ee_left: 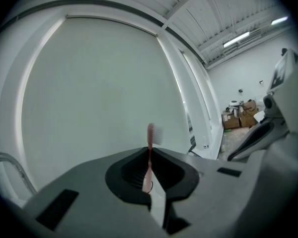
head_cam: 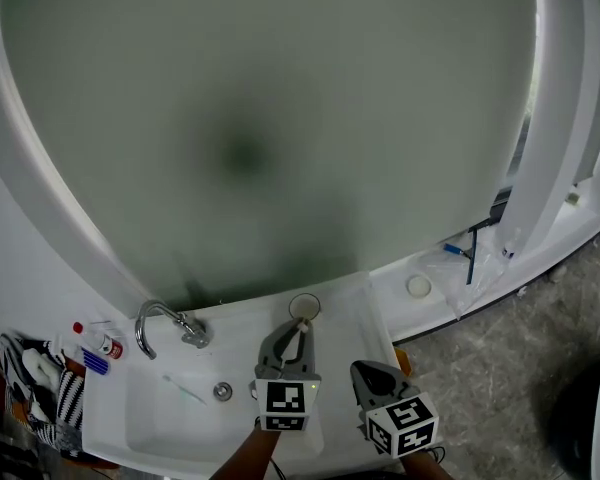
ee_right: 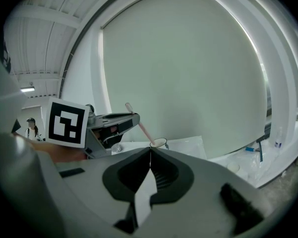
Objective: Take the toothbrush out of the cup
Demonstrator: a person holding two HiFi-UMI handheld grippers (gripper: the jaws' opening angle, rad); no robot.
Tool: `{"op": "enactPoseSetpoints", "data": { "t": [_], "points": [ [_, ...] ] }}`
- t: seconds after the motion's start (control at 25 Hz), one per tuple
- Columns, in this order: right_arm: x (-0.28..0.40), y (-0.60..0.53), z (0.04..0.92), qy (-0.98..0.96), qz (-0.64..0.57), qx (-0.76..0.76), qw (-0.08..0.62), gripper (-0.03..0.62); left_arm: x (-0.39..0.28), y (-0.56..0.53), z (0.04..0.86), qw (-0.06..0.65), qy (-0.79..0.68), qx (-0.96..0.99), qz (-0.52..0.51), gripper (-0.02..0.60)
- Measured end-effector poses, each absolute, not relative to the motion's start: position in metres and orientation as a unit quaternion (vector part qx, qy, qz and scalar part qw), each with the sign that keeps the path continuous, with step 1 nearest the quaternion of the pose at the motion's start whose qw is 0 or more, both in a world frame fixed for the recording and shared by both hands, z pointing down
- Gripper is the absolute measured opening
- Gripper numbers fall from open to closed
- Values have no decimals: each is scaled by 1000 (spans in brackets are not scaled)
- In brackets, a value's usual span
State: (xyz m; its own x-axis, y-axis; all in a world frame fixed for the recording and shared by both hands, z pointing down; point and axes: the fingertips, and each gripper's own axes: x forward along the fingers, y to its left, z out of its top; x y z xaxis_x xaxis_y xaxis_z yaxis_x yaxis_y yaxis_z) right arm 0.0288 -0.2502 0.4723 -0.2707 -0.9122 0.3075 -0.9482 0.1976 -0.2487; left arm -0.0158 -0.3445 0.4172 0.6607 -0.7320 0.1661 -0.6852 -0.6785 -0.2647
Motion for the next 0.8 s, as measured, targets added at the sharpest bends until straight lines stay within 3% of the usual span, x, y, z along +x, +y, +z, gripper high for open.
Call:
{"op": "enactPoseSetpoints", "data": {
  "t": [0.8],
  "points": [
    [4, -218, 456, -817, 159, 552, 54, 12, -45, -268, 422, 34, 444, -886, -129, 26]
  ]
}}
